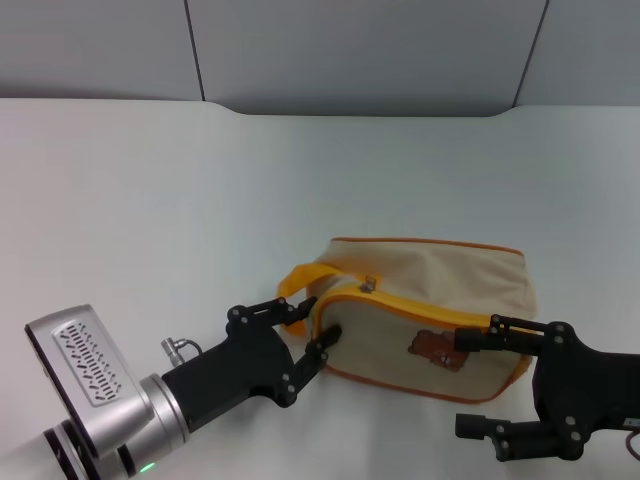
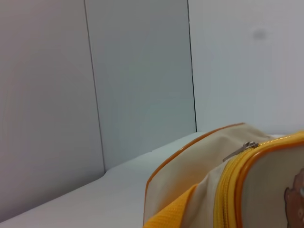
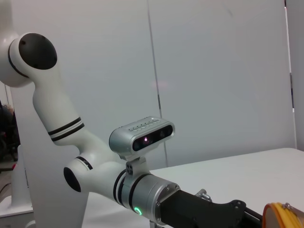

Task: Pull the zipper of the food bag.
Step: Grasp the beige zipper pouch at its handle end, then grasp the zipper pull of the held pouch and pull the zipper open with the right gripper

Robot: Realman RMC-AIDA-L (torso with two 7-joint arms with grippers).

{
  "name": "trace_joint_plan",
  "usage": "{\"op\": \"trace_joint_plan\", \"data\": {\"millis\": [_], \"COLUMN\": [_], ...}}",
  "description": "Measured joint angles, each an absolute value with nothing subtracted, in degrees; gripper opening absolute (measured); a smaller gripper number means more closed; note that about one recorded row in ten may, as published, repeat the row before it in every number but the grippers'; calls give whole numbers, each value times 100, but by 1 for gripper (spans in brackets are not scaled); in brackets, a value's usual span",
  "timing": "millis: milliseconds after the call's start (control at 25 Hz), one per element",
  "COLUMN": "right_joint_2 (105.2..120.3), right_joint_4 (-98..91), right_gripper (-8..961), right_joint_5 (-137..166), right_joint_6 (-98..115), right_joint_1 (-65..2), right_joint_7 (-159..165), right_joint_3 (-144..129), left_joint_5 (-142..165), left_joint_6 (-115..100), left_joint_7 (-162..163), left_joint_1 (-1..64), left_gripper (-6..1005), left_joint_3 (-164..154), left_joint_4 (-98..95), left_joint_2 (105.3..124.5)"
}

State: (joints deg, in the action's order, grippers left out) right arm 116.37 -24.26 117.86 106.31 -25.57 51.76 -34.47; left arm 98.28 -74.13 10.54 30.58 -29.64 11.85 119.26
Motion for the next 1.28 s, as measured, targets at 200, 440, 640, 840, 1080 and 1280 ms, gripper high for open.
{"op": "trace_joint_plan", "data": {"millis": [200,440,640,840,1080,1280], "right_joint_2": [11644,11659,11671,11810,11921,11941], "right_joint_4": [-2426,-2426,-2420,-2375,-2106,-1469], "right_gripper": [820,820,820,820,819,819], "right_joint_5": [11785,11785,11779,11744,11176,10518], "right_joint_6": [10623,10546,10537,10629,10596,10205], "right_joint_1": [-2557,-2551,-2519,-2407,-2308,-2282], "right_joint_7": [5176,5172,5141,4833,4467,3193], "right_joint_3": [-3406,-3341,-3220,-2154,-1103,-895], "left_joint_5": [9955,9965,9967,9969,10121,10125], "left_joint_6": [-7569,-7598,-7726,-8211,-8534,-8804], "left_joint_7": [1051,1047,1046,1045,1045,1084], "left_joint_1": [3067,3027,2965,2903,2932,3003], "left_gripper": [335,306,247,210,185,177], "left_joint_3": [-2947,-2754,-2603,-2543,-2551,-2608], "left_joint_4": [1193,1227,1248,1127,738,345], "left_joint_2": [11926,11927,11927,11926,11919,11916]}}
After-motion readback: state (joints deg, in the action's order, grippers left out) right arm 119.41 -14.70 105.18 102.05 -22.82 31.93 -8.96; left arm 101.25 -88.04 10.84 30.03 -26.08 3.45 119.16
